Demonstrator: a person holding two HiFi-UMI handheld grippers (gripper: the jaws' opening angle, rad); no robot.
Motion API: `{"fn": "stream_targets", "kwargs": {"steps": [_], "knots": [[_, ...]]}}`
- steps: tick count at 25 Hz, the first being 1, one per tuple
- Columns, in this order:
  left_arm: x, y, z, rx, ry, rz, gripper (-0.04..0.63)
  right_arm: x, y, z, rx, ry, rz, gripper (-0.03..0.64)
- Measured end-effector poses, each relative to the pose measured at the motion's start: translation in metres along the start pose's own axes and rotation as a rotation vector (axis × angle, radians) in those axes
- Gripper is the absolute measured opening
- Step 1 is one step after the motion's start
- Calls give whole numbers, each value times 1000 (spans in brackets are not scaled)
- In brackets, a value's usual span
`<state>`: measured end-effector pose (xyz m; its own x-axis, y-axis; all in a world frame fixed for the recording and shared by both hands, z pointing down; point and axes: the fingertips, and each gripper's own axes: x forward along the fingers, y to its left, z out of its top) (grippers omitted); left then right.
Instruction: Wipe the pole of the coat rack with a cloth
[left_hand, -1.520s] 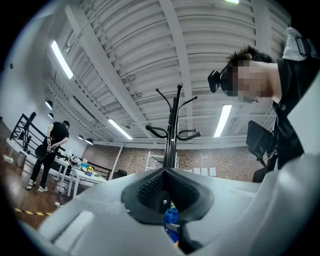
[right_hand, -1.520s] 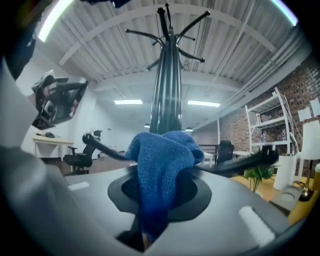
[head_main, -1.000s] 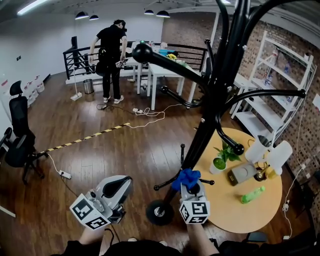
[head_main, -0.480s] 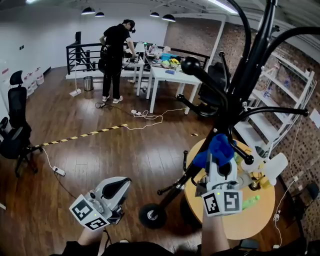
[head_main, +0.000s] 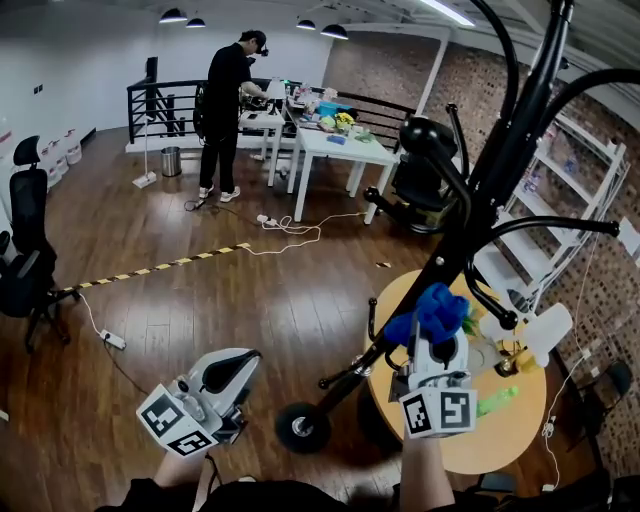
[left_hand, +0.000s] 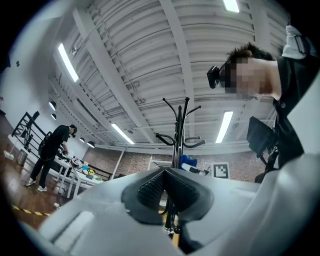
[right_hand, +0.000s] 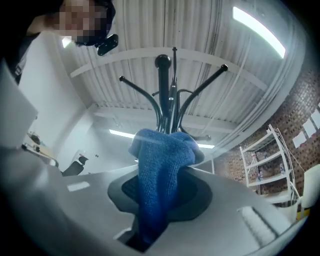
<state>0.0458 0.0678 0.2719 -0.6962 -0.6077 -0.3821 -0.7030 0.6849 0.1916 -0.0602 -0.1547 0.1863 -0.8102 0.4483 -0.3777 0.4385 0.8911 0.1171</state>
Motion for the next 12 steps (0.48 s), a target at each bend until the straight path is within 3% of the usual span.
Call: {"fn": "stream_targets", "kwargs": {"steps": [12], "knots": [[2, 1, -25, -55, 101, -50, 3, -69, 18, -178, 81, 329, -24, 84]]}}
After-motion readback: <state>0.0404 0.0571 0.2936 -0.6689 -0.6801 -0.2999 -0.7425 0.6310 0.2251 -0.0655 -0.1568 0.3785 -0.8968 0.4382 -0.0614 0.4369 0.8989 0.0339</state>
